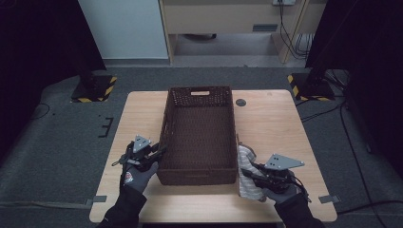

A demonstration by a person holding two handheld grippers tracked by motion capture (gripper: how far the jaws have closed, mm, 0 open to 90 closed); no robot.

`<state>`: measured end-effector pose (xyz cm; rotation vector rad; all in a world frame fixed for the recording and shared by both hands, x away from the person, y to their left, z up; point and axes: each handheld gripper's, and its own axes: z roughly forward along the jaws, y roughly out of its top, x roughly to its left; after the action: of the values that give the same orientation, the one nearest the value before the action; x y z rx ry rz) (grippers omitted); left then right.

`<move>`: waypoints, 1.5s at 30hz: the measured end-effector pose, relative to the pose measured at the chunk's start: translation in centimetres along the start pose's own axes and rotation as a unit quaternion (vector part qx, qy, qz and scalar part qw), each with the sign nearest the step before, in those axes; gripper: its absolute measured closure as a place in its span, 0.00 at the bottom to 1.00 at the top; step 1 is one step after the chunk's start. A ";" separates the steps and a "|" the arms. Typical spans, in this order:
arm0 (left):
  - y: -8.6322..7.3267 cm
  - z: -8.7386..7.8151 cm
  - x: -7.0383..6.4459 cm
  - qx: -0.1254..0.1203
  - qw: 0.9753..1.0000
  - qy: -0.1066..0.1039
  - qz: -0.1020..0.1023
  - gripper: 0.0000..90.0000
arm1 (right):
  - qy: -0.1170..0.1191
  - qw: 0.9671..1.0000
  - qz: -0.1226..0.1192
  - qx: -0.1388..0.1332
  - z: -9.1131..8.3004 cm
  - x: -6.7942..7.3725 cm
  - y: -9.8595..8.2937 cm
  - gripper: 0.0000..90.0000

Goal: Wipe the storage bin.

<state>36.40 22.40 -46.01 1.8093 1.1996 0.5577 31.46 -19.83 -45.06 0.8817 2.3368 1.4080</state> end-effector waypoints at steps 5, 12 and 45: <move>0.0 0.0 0.0 -0.002 1.000 0.000 0.000 0.74 | 0.001 0.999 -0.005 0.047 1.4 0.3 -0.9 0.74; -0.1 0.0 0.0 -0.004 1.000 -0.002 -0.001 0.74 | 0.002 0.993 0.002 0.114 3.1 0.4 -2.3 0.74; -0.4 0.1 0.5 -0.021 1.000 -0.008 0.009 0.62 | -0.180 0.966 0.131 0.130 -3.0 -8.8 -5.8 0.70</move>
<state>36.50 22.84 -46.42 1.7872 1.1540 0.5738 34.66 -29.41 -49.35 1.4321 2.2083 0.9289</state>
